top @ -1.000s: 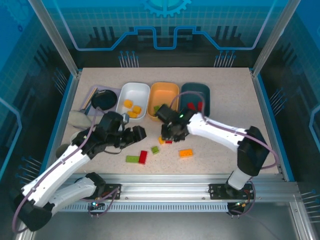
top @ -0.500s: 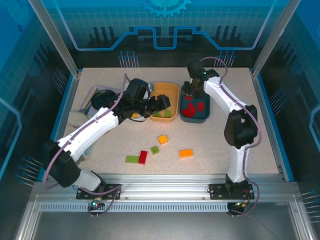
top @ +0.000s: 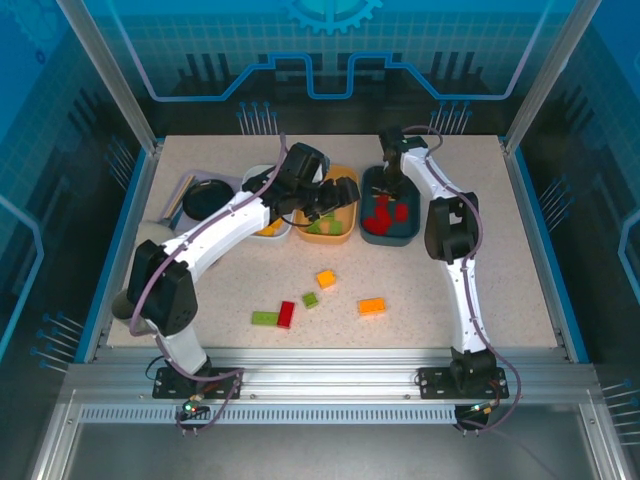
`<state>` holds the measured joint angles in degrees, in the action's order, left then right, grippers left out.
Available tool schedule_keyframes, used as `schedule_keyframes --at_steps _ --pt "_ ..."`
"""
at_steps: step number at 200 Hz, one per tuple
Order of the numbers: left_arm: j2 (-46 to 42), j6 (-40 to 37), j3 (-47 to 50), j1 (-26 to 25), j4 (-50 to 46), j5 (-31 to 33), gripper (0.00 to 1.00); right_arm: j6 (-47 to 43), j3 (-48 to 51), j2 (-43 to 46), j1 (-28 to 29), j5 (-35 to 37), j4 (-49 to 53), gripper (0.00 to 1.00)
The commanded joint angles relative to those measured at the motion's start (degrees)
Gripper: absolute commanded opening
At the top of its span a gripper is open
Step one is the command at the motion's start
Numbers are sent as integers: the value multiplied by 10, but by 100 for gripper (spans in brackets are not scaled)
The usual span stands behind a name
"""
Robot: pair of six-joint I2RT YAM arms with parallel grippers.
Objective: Sort the legos into containers by color
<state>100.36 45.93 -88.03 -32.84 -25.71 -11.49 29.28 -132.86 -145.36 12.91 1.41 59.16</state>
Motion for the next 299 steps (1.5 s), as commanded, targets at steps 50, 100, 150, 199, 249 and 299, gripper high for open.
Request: schedule_keyframes --at_steps 50,100,150,199,249,299 --pt "-28 11 -18 -18 -147 61 78 -44 20 176 19 5 -3 65" --pt "-39 48 89 -52 -200 84 77 -74 496 570 124 -23 -251 79" --pt "16 38 103 -88 -194 92 82 -33 845 843 241 -77 -303 85" --pt "87 69 72 -93 -215 104 83 -9 958 926 296 -86 -291 87" --pt "137 73 40 -96 -217 115 78 -5 977 939 296 -76 -296 88" --pt "158 82 30 -105 -229 125 62 -4 978 938 293 -62 -298 89"
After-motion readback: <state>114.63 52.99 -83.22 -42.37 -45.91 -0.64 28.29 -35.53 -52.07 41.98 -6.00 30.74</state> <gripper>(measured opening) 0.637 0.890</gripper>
